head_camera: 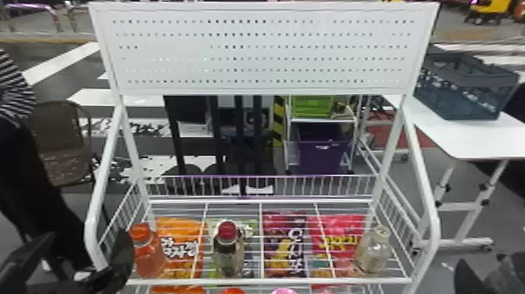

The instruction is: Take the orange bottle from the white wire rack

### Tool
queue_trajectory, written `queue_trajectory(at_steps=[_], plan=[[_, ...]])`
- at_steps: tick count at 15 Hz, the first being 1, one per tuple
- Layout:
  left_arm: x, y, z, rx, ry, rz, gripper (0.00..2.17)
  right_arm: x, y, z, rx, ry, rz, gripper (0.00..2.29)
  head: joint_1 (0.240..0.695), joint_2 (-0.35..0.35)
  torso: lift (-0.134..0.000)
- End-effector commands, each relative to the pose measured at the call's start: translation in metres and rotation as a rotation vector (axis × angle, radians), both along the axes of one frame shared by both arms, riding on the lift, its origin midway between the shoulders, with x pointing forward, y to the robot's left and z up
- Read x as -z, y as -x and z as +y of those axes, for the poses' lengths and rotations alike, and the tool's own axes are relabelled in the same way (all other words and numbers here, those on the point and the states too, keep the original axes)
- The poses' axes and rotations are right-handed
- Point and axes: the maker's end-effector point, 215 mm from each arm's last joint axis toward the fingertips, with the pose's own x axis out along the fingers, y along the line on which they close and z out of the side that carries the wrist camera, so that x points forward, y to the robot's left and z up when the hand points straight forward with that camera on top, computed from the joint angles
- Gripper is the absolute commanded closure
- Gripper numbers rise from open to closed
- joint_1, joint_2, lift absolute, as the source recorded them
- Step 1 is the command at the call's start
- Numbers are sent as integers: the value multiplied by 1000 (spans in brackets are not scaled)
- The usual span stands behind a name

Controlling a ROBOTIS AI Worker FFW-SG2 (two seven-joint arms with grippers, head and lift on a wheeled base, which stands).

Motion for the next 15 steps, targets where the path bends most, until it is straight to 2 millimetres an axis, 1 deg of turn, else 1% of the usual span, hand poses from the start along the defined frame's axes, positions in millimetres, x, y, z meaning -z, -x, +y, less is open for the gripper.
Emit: queue_trajectory(at_steps=[1, 5, 12, 13, 15], plan=[[1, 0, -1, 3, 1, 3, 90, 2, -1, 0, 0, 3, 7, 829, 499, 0, 0], [1, -4, 0, 2, 1, -2, 90, 7, -3, 0, 0, 1, 26, 829, 499, 0, 0], [5, -5, -2, 5, 4, 3, 90, 7, -5, -2, 3, 5, 29, 829, 499, 0, 0], [8, -4, -6, 11, 8, 10, 90, 7, -5, -2, 3, 5, 29, 829, 499, 0, 0], [27, -1, -15, 20, 26, 42, 90, 8, -6, -2, 3, 5, 29, 829, 499, 0, 0]])
